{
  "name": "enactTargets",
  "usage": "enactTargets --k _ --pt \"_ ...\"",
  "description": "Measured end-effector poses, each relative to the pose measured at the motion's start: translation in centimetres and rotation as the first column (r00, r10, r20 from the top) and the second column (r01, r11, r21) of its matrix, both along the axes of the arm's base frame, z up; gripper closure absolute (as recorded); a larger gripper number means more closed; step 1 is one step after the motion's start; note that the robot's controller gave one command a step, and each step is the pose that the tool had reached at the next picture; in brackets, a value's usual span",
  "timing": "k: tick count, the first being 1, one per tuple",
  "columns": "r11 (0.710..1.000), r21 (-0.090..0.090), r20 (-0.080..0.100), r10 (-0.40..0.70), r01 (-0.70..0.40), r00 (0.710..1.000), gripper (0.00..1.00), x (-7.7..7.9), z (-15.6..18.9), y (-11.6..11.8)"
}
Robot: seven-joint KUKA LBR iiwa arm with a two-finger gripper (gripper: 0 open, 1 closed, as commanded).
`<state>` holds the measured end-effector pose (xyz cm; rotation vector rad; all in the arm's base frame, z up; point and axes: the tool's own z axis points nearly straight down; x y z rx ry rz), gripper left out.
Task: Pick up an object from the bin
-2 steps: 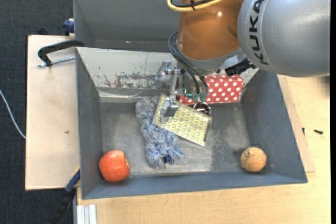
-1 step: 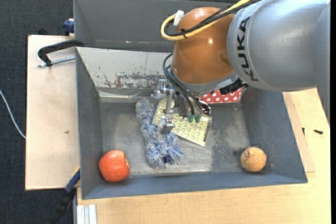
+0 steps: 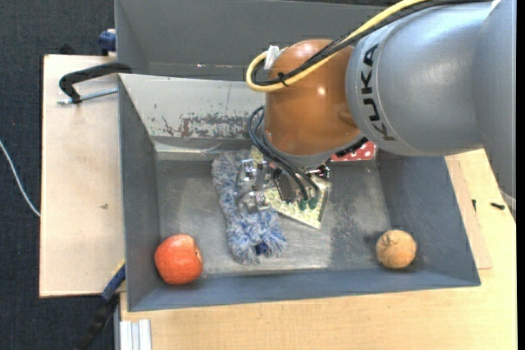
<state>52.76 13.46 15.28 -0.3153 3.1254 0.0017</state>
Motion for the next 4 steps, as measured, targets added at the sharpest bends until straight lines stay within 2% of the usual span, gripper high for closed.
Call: enactTargets --k 1,2,3,4 --pt "1.0 0.0 0.0 0.0 0.0 1.0 1.0 0.0 0.0 0.0" --pt "1.0 0.001 0.004 0.022 -0.022 1.0 1.0 -0.2 8.2 -0.4" --pt "1.0 0.001 0.004 0.022 -0.023 1.0 1.0 -0.2 8.2 -0.4" --pt "1.0 0.001 0.002 0.03 -0.03 1.0 0.0 2.2 2.4 -0.2"
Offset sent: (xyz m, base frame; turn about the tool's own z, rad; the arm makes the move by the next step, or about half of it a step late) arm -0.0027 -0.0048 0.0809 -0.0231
